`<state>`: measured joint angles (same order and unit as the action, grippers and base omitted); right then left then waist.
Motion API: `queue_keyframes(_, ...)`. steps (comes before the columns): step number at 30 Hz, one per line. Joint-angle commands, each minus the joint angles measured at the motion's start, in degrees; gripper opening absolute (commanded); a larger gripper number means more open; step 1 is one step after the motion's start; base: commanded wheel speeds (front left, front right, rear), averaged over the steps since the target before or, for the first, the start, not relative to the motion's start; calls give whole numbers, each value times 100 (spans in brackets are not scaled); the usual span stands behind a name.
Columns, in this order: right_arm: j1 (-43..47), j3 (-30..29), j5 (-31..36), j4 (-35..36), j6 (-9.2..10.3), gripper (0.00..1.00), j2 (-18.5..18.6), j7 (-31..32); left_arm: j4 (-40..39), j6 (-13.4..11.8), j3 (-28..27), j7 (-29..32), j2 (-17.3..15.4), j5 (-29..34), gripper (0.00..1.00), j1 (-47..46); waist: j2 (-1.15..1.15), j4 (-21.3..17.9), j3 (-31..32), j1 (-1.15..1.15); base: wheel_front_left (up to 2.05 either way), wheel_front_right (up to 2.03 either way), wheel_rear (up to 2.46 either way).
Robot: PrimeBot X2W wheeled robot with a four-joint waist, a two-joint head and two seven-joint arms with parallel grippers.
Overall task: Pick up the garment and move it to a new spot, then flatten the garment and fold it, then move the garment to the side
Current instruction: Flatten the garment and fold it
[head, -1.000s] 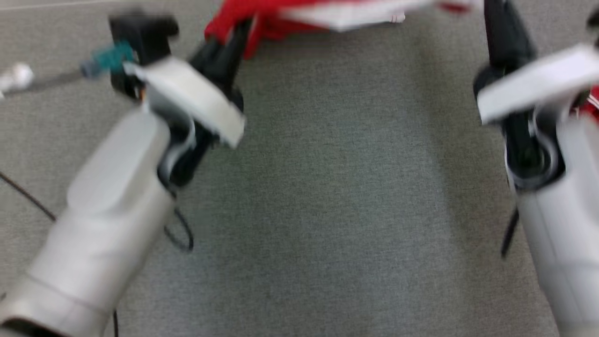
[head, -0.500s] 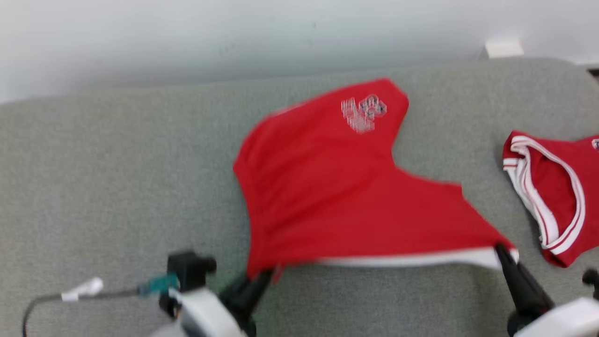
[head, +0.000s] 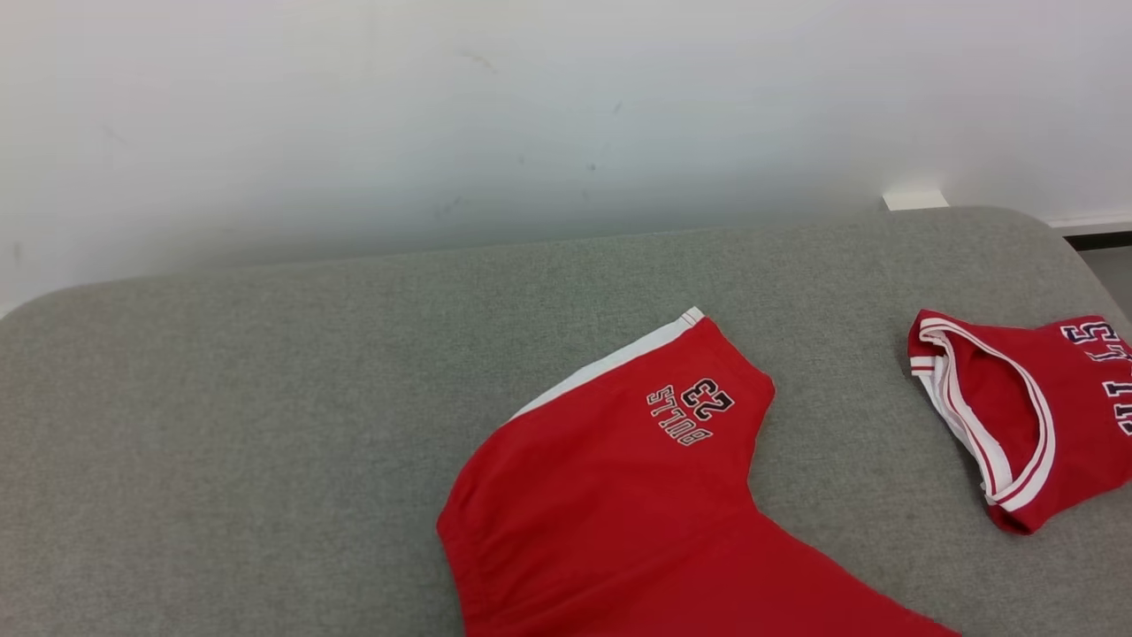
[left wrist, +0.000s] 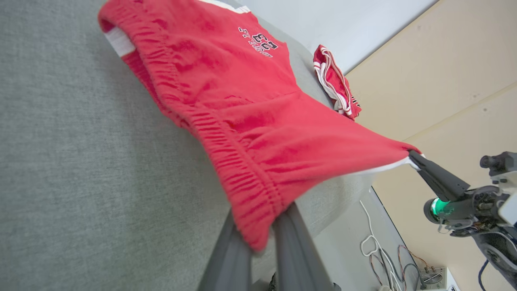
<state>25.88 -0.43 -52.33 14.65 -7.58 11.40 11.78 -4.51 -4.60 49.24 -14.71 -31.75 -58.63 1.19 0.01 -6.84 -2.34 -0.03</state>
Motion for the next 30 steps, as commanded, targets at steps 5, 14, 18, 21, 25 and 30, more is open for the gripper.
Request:
queue_keyframes(5,-332,-495,149,577,19,0,-143,289,-593,-35,-320,-6,-136,-313,0,54,-1,143,-186,3,0,0,0)
queue_keyframes(14,-2486,-456,485,-39,17,0,-355,1325,-747,69,-816,626,342,-1396,0,-902,-1,578,-861,3,0,0,0)
queue_keyframes(18,-3346,-286,677,-586,16,0,-333,1720,-495,-156,-965,945,530,-1760,0,-1261,-1,715,-1126,3,0,0,0)
queue_keyframes(21,-4163,-176,914,-1175,16,0,-380,1933,-268,-339,-1009,1201,707,-1885,0,-1694,-1,838,-1351,3,0,0,0)
queue_keyframes(25,-5005,-135,1243,-1890,16,0,-355,1962,67,-459,-1028,1480,990,-2031,0,-2214,-1,1015,-1571,3,0,0,0)
queue_keyframes(30,-5643,43,1492,-2567,16,0,-341,1845,573,-623,-971,1617,1264,-1905,0,-2751,-1,1122,-1726,3,0,0,0)
